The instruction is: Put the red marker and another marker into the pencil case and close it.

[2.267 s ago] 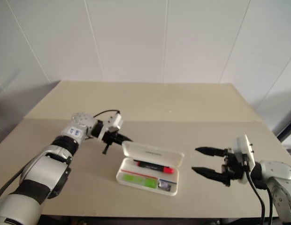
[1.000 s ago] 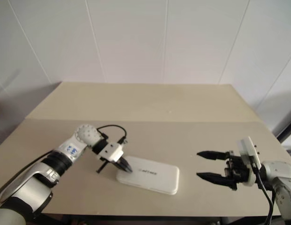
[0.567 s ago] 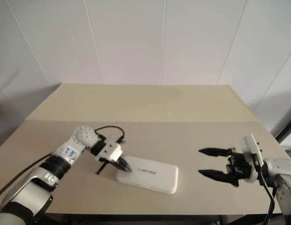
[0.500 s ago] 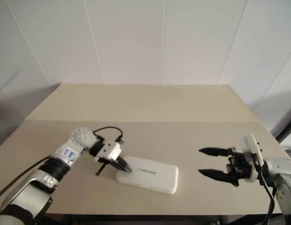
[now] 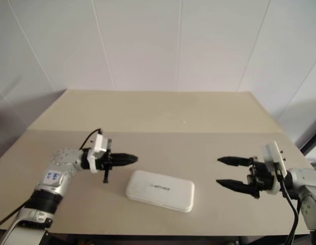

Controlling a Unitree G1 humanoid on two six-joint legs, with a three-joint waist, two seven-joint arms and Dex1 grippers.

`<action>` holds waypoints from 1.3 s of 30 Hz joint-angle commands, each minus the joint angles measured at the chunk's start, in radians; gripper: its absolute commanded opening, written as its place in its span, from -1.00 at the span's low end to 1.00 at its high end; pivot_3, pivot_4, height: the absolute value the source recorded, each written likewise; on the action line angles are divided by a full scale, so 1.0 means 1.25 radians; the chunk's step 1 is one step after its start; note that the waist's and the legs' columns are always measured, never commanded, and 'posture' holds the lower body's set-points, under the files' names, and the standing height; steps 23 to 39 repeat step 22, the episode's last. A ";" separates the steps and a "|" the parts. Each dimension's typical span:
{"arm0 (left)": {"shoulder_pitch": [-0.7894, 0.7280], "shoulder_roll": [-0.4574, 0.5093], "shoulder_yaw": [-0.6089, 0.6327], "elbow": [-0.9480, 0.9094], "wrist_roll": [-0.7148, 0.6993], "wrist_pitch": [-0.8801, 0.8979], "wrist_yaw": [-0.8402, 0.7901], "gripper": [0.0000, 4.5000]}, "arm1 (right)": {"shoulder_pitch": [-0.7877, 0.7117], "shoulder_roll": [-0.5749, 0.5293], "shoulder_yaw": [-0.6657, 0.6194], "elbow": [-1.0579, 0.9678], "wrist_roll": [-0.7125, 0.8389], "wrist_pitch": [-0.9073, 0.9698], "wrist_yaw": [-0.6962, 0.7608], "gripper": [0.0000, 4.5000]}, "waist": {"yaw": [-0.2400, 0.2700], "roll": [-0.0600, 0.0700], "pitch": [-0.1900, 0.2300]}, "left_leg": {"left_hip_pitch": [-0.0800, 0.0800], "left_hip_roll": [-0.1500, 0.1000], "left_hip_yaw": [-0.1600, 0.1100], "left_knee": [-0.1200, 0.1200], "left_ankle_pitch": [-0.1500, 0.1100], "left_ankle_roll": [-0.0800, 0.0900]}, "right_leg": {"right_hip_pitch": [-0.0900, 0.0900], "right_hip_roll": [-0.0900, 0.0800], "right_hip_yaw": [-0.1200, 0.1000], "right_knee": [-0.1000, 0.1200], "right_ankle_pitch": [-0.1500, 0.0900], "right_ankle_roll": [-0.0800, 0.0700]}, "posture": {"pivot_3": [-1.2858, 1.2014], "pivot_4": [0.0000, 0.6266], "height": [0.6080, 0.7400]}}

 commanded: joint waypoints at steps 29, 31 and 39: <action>0.038 0.097 0.095 -0.019 -0.015 0.002 -0.077 0.98 | -0.048 0.024 0.005 -0.016 0.002 0.003 -0.033 1.00 | -0.001 0.000 0.000 | 0.000 0.000 0.001 -0.002 0.000 -0.001 | 0.000 0.000 -0.001 -0.002 0.000 -0.001 | 0.03 -0.52 1.00; 0.038 0.097 0.095 -0.019 -0.015 0.002 -0.077 0.98 | -0.048 0.024 0.005 -0.016 0.002 0.003 -0.033 1.00 | -0.001 0.000 0.000 | 0.000 0.000 0.001 -0.002 0.000 -0.001 | 0.000 0.000 -0.001 -0.002 0.000 -0.001 | 0.03 -0.52 1.00; 0.038 0.097 0.095 -0.019 -0.015 0.002 -0.077 0.98 | -0.048 0.024 0.005 -0.016 0.002 0.003 -0.033 1.00 | -0.001 0.000 0.000 | 0.000 0.000 0.001 -0.002 0.000 -0.001 | 0.000 0.000 -0.001 -0.002 0.000 -0.001 | 0.03 -0.52 1.00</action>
